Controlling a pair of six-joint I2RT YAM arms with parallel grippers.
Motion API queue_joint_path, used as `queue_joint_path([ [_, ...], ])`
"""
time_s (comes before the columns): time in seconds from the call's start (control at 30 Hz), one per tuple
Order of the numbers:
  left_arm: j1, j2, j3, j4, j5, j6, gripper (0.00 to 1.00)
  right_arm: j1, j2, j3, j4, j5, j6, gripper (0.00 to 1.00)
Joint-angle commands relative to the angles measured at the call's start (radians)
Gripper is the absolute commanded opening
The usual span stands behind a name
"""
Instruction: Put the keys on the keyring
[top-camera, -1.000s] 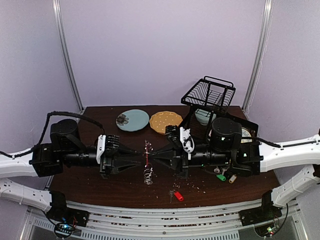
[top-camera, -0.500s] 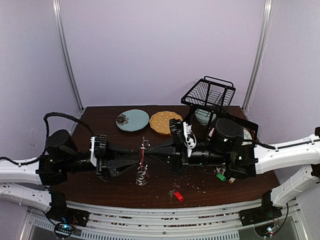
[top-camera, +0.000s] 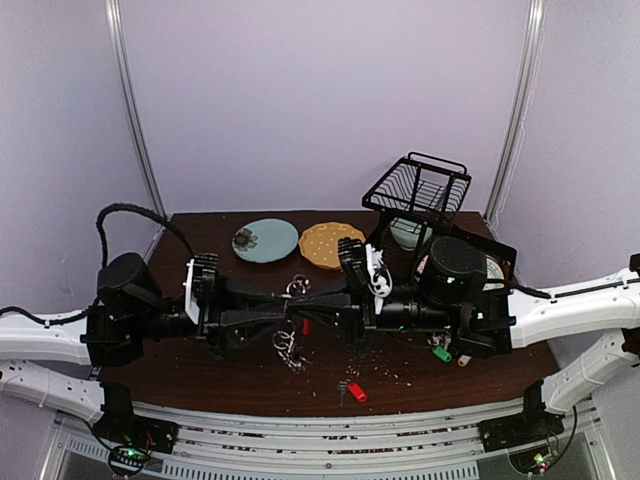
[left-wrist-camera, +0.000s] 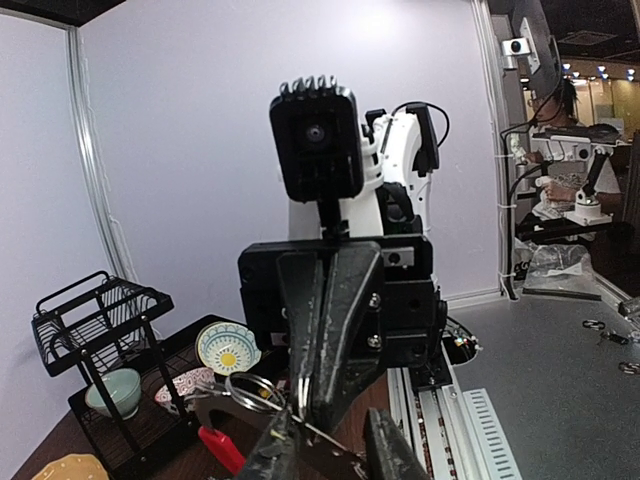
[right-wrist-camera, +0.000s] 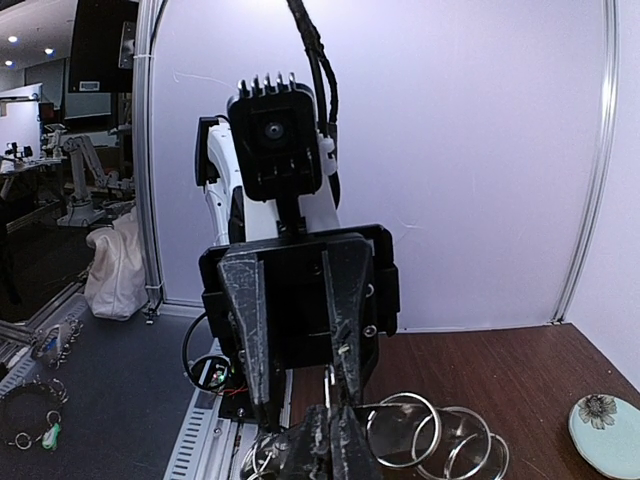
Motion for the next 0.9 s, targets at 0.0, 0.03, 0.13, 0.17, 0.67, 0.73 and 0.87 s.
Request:
queue_joint_path([
  [0.0, 0.001, -0.015, 0.001, 0.070, 0.017, -0.030, 0.20, -0.003, 0.004, 0.013, 0.037, -0.001, 0.003, 0.00],
  [0.03, 0.001, -0.019, -0.002, 0.077, 0.019, -0.030, 0.15, -0.003, 0.004, 0.013, 0.037, 0.000, 0.003, 0.00],
  [0.13, 0.001, -0.024, -0.006, 0.080, 0.037, -0.024, 0.08, -0.003, 0.003, 0.017, 0.025, 0.003, 0.000, 0.00],
  [0.17, 0.001, -0.024, -0.006, 0.076, 0.042, -0.019, 0.05, -0.004, 0.000, 0.017, 0.020, 0.005, -0.002, 0.00],
  [0.67, 0.001, -0.076, 0.028, -0.142, -0.057, 0.246, 0.00, -0.003, -0.040, 0.059, -0.163, -0.034, -0.094, 0.00],
  [0.73, 0.000, -0.089, 0.025, -0.144, -0.062, 0.261, 0.00, -0.003, -0.036, 0.067, -0.189, -0.045, -0.097, 0.04],
  [0.87, 0.001, -0.098, 0.030, -0.173, -0.056, 0.305, 0.00, -0.003, -0.027, 0.090, -0.256, -0.080, -0.091, 0.17],
])
